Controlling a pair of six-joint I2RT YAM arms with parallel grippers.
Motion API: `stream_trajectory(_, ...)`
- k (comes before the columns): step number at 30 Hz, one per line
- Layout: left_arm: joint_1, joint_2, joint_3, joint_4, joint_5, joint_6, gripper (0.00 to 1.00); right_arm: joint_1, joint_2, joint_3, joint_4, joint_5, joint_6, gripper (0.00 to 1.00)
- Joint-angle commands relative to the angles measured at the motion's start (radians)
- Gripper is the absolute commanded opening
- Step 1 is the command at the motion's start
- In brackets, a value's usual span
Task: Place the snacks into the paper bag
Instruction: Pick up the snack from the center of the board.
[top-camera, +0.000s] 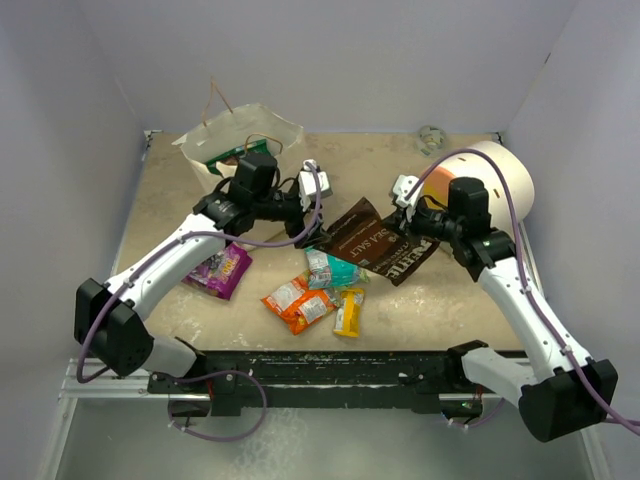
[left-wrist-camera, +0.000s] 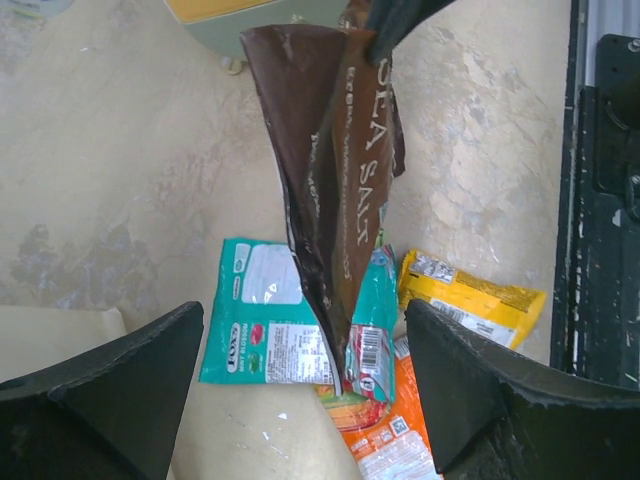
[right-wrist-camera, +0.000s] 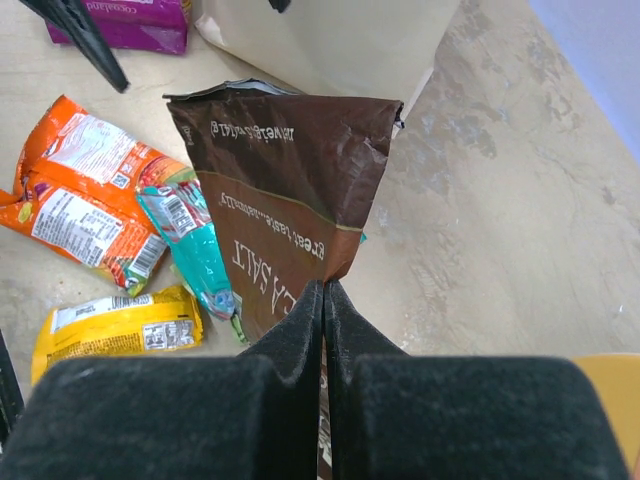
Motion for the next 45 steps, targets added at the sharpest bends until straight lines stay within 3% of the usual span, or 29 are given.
stream_trajectory(1,-0.006,0.029,0.001,0.086,-0.009,-0.032,0.86,0.003,-0.047,0.002,0.068,-0.056,0.026,0.00)
stream_trajectory(8,-0.008,0.056,-0.087,0.194,0.016,-0.090,0.86,-0.003,-0.059,-0.014,0.100,-0.062,0.036,0.00)
stream_trajectory(11,-0.008,0.065,-0.118,0.227,0.024,-0.099,0.82,-0.003,-0.061,-0.015,0.101,-0.064,0.038,0.00)
stream_trajectory(14,-0.008,0.074,-0.140,0.250,0.057,-0.108,0.71,-0.006,-0.064,-0.017,0.103,-0.062,0.039,0.00)
stream_trajectory(26,-0.008,0.050,-0.166,0.273,0.140,-0.079,0.14,-0.016,-0.069,-0.031,0.120,-0.064,0.039,0.00)
stream_trajectory(31,-0.007,0.006,-0.148,0.214,0.168,0.008,0.00,-0.019,-0.081,-0.040,0.139,-0.049,0.038,0.00)
stream_trajectory(38,-0.004,-0.094,-0.080,0.055,0.171,0.171,0.00,-0.029,-0.083,-0.026,0.114,-0.039,-0.022,0.51)
stream_trajectory(41,-0.002,-0.133,-0.040,-0.017,0.159,0.230,0.00,-0.035,-0.081,-0.021,0.103,-0.033,-0.027,0.61)
stream_trajectory(45,0.004,-0.162,0.032,-0.119,0.141,0.274,0.00,-0.041,-0.079,-0.015,0.093,-0.027,-0.027,0.65)
